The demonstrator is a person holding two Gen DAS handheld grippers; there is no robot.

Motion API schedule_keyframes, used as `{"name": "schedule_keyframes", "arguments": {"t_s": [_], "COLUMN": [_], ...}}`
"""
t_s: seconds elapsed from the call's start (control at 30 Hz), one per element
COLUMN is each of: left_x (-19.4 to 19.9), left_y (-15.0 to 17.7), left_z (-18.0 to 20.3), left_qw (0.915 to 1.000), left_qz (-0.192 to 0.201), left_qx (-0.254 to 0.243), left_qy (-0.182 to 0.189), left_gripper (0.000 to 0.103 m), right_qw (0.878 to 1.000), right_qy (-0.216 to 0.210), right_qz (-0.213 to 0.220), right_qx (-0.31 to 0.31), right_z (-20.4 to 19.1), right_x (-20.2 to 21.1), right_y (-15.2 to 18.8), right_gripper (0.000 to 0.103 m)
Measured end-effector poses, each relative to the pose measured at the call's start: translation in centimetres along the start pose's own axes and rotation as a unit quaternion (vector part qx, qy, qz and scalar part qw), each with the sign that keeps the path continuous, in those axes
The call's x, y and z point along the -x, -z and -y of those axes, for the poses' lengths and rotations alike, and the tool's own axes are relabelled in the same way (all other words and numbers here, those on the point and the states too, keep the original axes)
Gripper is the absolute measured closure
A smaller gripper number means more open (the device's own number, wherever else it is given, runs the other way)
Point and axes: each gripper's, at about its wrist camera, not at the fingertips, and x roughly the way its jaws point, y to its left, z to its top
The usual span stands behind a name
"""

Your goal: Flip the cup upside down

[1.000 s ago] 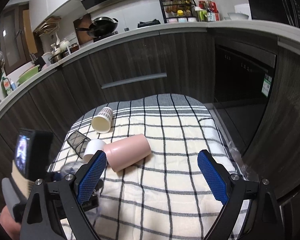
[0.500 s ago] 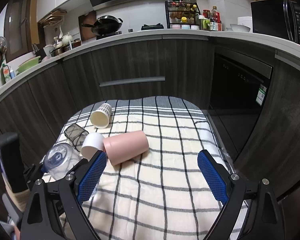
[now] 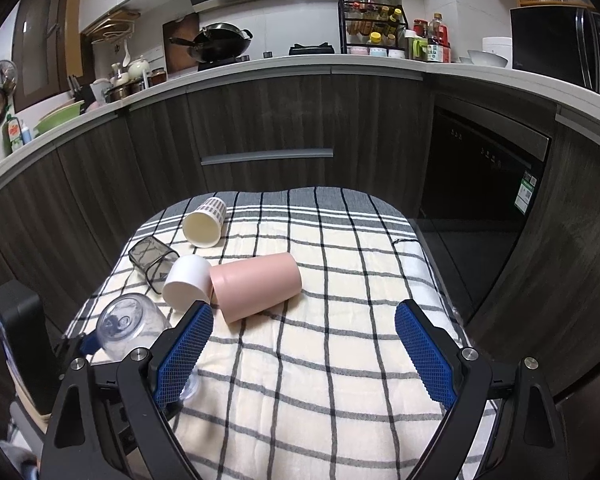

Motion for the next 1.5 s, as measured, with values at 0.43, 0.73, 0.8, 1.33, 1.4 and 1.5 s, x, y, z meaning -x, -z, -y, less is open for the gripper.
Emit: {"name": "schedule_keyframes", "arguments": {"t_s": [0.43, 0.73, 0.8, 1.33, 1.4, 1.5], "left_x": [4.1, 7.9, 8.8, 13.3, 13.7, 14.2], "left_y": [-2.0, -3.2, -3.3, -2.3, -2.1, -1.9], "left_z": [0.1, -1.8, -2.3, -5.4, -5.5, -5.6], "left_qw": [0.9999, 0.9994, 0.9991, 0.9952, 0.995, 0.9942], "left_qz": [0.0, -0.004, -0.002, 0.007, 0.009, 0.011], "left_qx": [0.008, 0.03, 0.036, 0.07, 0.069, 0.071], "left_qy": [0.012, -0.016, -0.022, -0.068, -0.072, -0.079], "left_gripper": [0.014, 0.014, 0.012, 0.011, 0.011, 0.011], "right_qw": [1.0, 0.999, 0.999, 0.998, 0.998, 0.998], "right_qy": [-0.007, -0.013, -0.015, -0.009, -0.006, -0.004], "right_qz": [0.022, 0.038, 0.04, 0.061, 0.06, 0.056], "right_qx": [-0.007, -0.003, -0.001, 0.017, 0.019, 0.02], "right_z": [0.0, -1.5, -2.0, -5.1, -5.3, -5.4], "right_x": [1.9, 4.0, 4.3, 7.9, 8.1, 8.3], "right_y": [-0.5, -0.9, -0.8, 0.4, 0.6, 0.8], "right_gripper": [0.01, 0.01, 0.01, 0.01, 0.01, 0.01]}}
